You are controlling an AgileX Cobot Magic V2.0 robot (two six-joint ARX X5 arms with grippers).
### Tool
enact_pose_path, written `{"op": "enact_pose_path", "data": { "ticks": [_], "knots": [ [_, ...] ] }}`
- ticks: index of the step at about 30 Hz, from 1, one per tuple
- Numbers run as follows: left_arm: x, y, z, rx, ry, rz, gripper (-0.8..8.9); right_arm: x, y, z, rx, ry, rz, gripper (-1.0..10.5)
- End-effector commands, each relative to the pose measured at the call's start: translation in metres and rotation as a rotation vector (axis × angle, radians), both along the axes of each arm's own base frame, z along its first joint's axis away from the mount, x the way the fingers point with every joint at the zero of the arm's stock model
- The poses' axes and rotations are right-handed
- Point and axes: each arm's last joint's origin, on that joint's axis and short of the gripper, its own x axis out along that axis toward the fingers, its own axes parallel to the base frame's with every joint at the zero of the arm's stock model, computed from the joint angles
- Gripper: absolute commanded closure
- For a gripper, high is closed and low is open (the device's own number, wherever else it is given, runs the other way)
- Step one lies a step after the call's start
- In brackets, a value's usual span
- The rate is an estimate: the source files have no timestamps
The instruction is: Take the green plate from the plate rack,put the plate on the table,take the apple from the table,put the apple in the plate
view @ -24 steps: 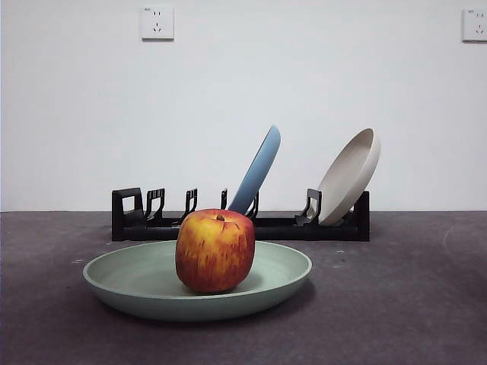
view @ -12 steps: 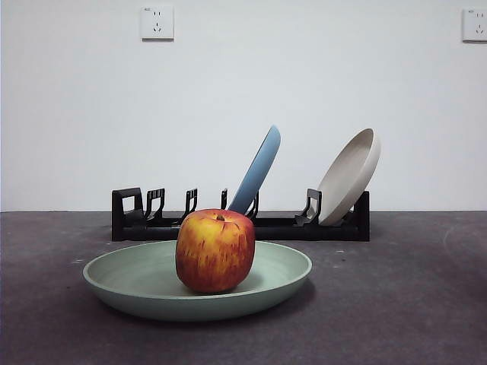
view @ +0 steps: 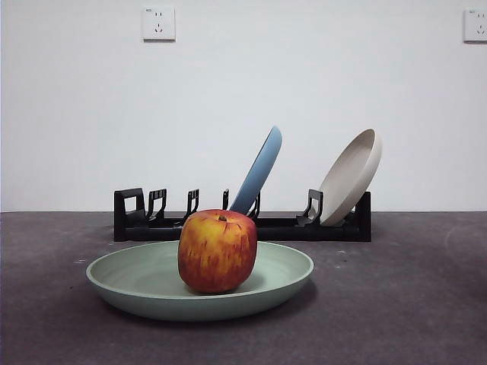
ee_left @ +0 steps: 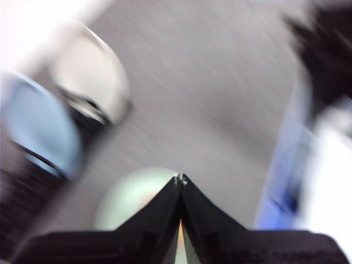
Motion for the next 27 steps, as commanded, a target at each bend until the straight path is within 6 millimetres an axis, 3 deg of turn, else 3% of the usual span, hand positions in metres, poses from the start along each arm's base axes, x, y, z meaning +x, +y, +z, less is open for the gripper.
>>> {"op": "enact_pose_path", "data": {
  "ticks": [1,7,12,14,19,27],
  "knots": [
    [0.018,0.013,0.018,-0.083,-0.192,0.087,8.17,0.000,0.000,-0.002,-0.003,0.005,-0.004,9.5],
    [0.043,0.058,0.037,-0.233,-0.343,0.274,8.17,0.000,0.000,-0.002,-0.003,0.005,-0.004,9.5],
    [0.041,0.097,0.025,-0.300,-0.487,0.471,8.17,0.000,0.000,-0.002,-0.003,0.005,-0.004,9.5],
    [0.036,0.108,0.011,-0.307,-0.543,0.550,8.17,0.000,0.000,-0.002,-0.003,0.005,-0.004,9.5],
    [0.025,0.126,-0.047,-0.295,-0.625,0.696,8.17,0.000,0.000,-0.002,-0.001,0.004,-0.004,9.5],
    [0.016,0.139,-0.148,-0.336,-0.545,0.893,8.17,0.000,0.000,-0.002,-0.001,0.004,-0.004,9.5]
  ]
}}
